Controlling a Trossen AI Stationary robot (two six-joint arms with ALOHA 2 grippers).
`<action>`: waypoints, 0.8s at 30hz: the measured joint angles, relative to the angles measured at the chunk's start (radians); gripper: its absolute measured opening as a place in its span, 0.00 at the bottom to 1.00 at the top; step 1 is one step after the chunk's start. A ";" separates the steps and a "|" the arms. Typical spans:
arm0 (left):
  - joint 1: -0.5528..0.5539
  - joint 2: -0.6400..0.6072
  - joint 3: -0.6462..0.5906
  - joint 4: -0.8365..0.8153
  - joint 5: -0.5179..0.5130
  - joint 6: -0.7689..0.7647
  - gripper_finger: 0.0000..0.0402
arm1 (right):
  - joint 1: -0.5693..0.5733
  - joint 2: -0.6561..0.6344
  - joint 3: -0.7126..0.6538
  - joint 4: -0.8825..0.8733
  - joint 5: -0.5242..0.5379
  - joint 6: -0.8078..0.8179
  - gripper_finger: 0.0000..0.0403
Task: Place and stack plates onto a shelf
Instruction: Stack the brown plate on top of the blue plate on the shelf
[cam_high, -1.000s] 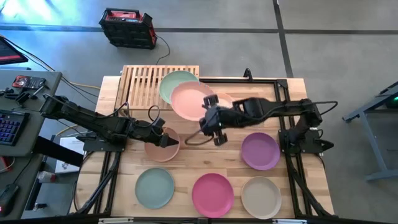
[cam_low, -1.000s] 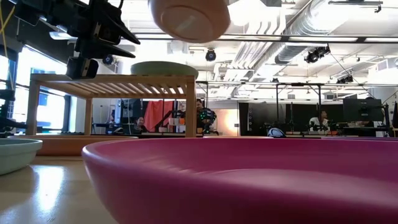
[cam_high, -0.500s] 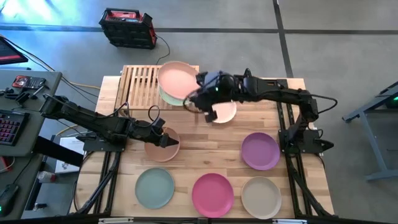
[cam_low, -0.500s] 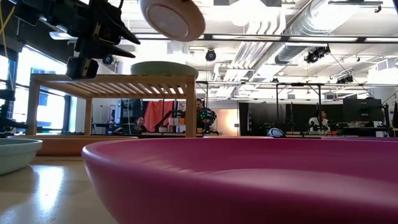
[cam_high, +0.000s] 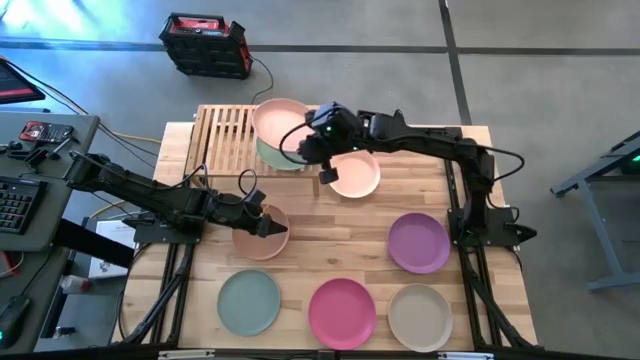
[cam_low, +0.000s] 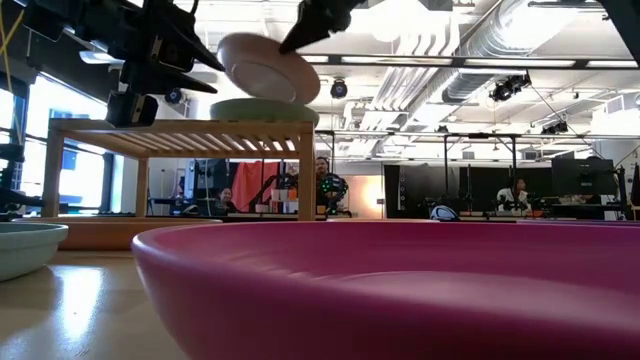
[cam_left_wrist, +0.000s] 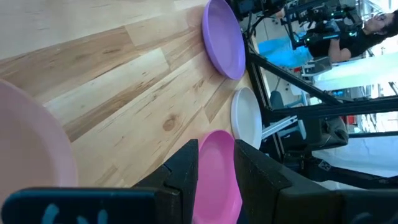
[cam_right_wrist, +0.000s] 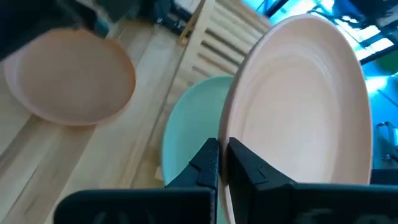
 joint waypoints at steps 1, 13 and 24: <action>0.000 0.000 0.000 0.000 0.000 0.000 0.22 | 0.000 0.005 0.000 -0.017 0.001 -0.013 0.00; 0.000 0.000 0.000 0.004 0.000 -0.008 0.22 | 0.002 0.049 0.000 -0.048 0.032 -0.099 0.00; 0.000 0.000 0.000 0.009 0.000 -0.045 0.22 | -0.005 0.094 0.000 -0.082 0.057 -0.202 0.00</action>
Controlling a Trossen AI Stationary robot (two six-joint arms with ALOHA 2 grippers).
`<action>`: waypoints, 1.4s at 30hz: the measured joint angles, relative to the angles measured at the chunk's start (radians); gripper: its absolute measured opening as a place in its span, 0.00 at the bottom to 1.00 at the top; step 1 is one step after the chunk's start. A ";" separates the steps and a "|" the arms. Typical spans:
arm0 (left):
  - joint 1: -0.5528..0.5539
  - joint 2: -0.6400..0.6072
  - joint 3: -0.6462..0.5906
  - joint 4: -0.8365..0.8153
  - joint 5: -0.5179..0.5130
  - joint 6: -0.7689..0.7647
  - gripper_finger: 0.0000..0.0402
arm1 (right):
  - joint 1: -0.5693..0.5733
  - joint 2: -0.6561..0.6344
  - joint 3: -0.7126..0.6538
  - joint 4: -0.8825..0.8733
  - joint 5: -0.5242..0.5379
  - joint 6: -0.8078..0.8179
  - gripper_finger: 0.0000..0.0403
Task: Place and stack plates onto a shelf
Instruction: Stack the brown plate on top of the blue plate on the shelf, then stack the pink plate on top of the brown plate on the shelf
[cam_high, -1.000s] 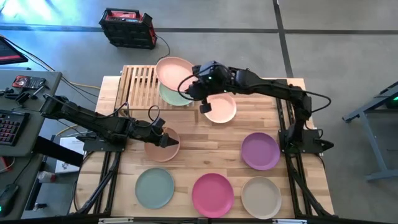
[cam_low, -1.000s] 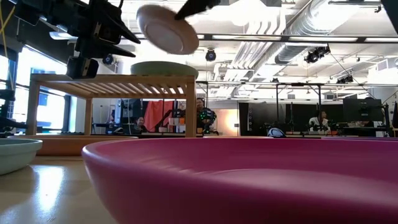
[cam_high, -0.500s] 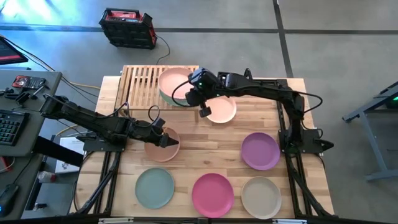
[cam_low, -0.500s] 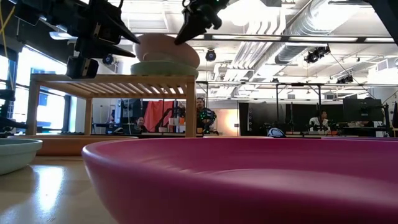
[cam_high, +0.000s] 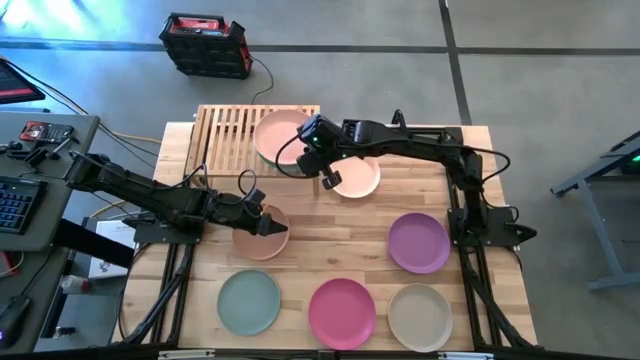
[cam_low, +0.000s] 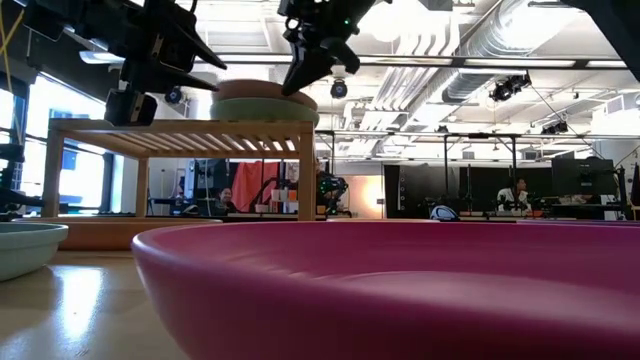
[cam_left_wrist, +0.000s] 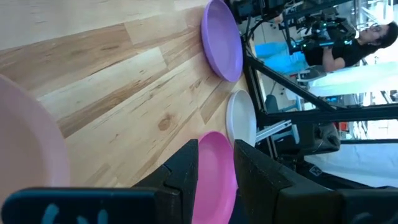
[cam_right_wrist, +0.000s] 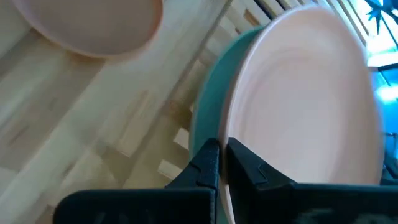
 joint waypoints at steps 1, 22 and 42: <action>0.000 0.000 0.000 -0.002 0.000 0.000 0.22 | 0.000 0.002 0.000 0.003 0.008 -0.005 0.00; 0.000 0.000 0.000 -0.004 0.000 0.000 0.22 | 0.031 0.004 0.000 0.009 0.132 -0.153 0.05; 0.000 0.000 0.000 -0.009 0.001 0.009 0.22 | 0.068 -0.005 0.000 -0.002 0.166 -0.143 0.17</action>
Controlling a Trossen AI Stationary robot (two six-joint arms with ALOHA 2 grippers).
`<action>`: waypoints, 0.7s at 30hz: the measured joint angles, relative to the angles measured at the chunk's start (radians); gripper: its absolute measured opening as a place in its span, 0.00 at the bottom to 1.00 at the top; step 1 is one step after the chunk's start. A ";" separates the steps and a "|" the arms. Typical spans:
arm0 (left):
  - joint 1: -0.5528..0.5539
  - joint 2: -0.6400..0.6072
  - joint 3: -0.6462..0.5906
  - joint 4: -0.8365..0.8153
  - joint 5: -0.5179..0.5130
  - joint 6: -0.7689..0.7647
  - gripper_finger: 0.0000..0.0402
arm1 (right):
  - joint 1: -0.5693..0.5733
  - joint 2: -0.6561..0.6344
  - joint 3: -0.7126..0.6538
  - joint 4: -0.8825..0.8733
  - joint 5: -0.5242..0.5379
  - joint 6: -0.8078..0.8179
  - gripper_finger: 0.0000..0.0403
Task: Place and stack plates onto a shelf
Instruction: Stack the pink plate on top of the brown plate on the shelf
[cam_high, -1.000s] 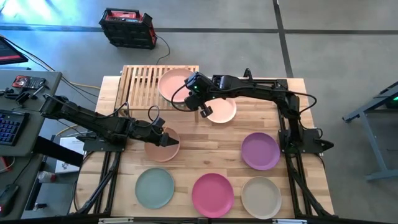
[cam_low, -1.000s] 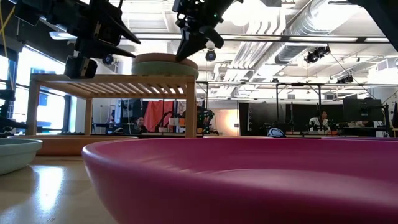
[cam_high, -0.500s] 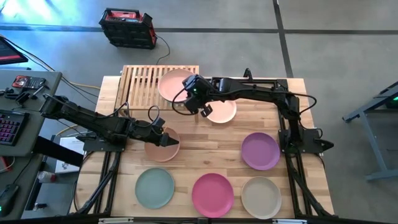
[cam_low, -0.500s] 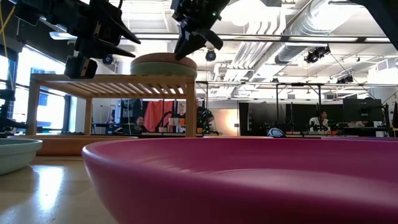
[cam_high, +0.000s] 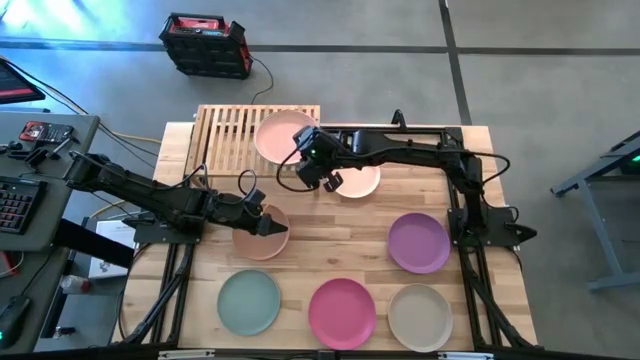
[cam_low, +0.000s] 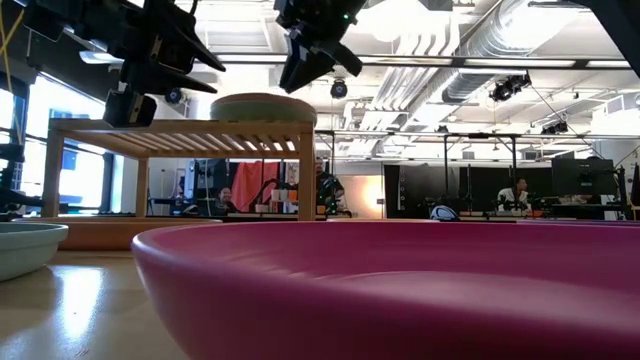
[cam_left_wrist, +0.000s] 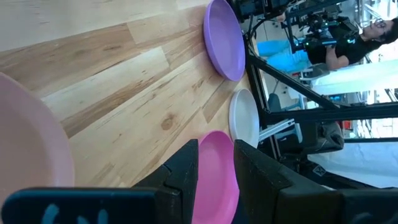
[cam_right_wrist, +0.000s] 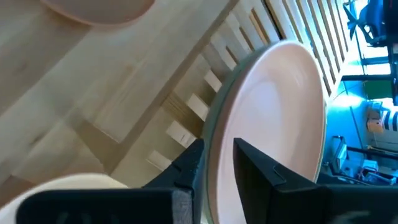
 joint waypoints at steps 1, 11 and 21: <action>0.000 0.000 0.000 0.000 0.000 0.000 0.22 | 0.004 -0.004 0.000 -0.006 0.003 0.011 0.17; -0.005 0.000 0.000 0.016 0.005 -0.017 0.22 | 0.027 -0.115 0.000 -0.031 0.006 0.160 0.17; -0.024 0.001 0.000 0.092 0.003 -0.012 0.22 | 0.027 -0.224 0.000 -0.187 -0.056 0.522 0.17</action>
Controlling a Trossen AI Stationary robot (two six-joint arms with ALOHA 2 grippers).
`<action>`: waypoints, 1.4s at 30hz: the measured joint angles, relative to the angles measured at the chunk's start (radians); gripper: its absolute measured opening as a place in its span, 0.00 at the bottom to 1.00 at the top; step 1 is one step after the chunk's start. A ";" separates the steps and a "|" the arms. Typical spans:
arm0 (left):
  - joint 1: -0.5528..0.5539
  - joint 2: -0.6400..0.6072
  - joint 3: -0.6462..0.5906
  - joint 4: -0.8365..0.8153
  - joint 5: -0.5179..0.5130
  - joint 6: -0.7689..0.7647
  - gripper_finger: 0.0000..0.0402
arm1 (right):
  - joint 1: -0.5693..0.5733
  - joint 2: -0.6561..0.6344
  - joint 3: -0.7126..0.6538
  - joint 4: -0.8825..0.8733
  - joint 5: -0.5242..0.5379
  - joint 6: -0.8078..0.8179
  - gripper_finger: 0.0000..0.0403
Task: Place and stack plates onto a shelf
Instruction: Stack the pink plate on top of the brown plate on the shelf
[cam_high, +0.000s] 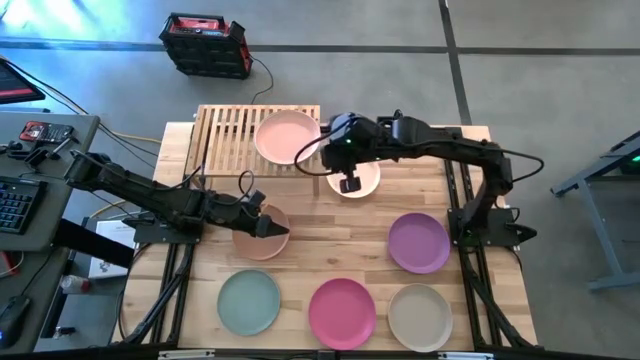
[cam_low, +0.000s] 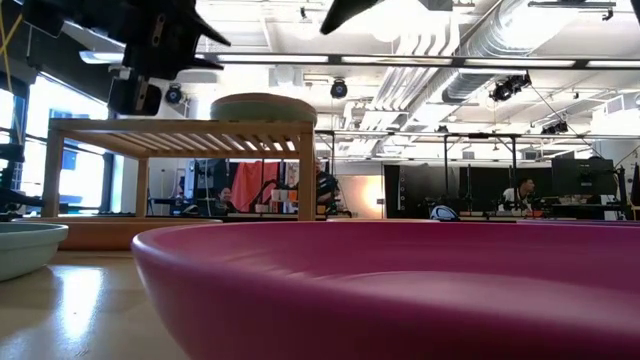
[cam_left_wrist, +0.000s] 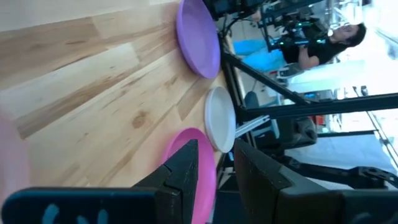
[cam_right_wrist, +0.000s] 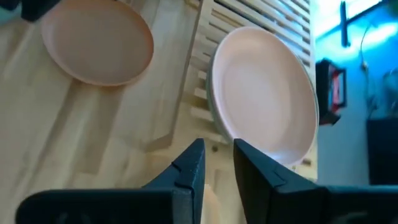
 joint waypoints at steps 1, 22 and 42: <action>0.000 0.000 0.000 0.008 -0.001 0.004 0.22 | 0.004 -0.007 0.000 -0.008 0.002 0.030 0.17; 0.023 0.001 0.238 0.074 0.177 0.219 0.22 | 0.252 -0.061 0.000 -0.048 0.254 0.533 0.17; -0.020 0.221 0.341 -0.300 0.191 0.285 0.22 | 0.492 -0.061 0.000 -0.131 0.287 1.115 0.17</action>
